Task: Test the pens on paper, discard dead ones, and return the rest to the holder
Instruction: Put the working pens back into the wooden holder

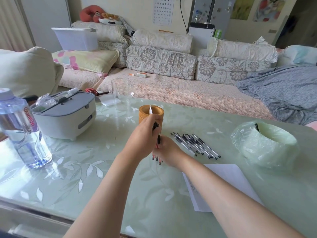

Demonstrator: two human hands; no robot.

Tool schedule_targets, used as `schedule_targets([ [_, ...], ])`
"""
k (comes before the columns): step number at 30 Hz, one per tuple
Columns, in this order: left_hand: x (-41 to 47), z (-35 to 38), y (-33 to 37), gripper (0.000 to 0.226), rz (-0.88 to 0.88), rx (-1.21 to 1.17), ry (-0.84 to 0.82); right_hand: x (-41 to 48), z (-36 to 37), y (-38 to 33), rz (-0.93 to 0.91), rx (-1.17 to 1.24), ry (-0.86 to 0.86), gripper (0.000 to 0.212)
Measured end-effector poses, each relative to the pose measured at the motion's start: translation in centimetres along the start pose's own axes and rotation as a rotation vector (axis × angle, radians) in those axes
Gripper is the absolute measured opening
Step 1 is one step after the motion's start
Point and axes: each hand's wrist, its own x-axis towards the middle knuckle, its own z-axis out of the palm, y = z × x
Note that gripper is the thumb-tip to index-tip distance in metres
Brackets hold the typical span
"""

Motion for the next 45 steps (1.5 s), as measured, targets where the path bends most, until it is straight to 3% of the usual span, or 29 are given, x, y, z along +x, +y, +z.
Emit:
schedule_targets([
  [3, 0.0, -0.1, -0.4, 0.031, 0.039, 0.072, -0.005, -0.2, -0.5, -0.1, -0.046, 0.05, 0.056, 0.023],
  [5, 0.0, -0.1, -0.1, 0.031, 0.04, 0.085, -0.035, -0.1, -0.4, 0.3, -0.054, 0.039, 0.076, 0.017],
  [7, 0.0, 0.0, 0.6, 0.028, -0.008, -0.039, -0.07, -0.1, 0.0, 0.9, -0.045, 0.068, 0.069, 0.005],
  [10, -0.1, -0.5, 0.9, 0.025, -0.108, -0.35, -0.123, -0.3, -0.5, 1.3, 0.0, 0.166, 0.02, 0.022],
  [13, -0.2, -1.1, 0.6, 0.018, -0.101, -0.417, -0.192, -0.4, -1.1, 1.7, 0.046, 0.252, -0.053, 0.022],
  [18, 0.0, -1.0, 0.2, 0.015, -0.166, -0.302, 0.001, -0.6, -0.8, 1.4, 0.034, 0.316, -0.022, 0.015],
  [24, -0.3, -0.7, 0.1, 0.02, -0.057, -0.241, -0.047, -0.8, -0.4, 0.9, 0.014, 0.199, -0.024, 0.017],
  [36, 0.2, -0.7, -0.6, 0.013, -0.125, -0.314, -0.043, -0.5, 0.8, 0.6, -0.018, 0.134, 0.097, 0.018],
  [40, 0.9, -1.6, -1.8, 0.023, -0.251, -0.465, 0.12, 0.3, 0.4, -0.2, 0.009, 0.147, 0.185, 0.014],
  [42, 1.8, -1.9, -3.3, 0.022, -0.323, -0.362, 0.223, 1.2, -0.6, -1.0, 0.004, 0.203, 0.262, 0.014],
  [45, 3.2, -1.6, -5.4, 0.029, -0.386, -0.253, 0.251, 3.7, -2.1, -2.9, -0.068, 0.307, 0.36, 0.015],
])
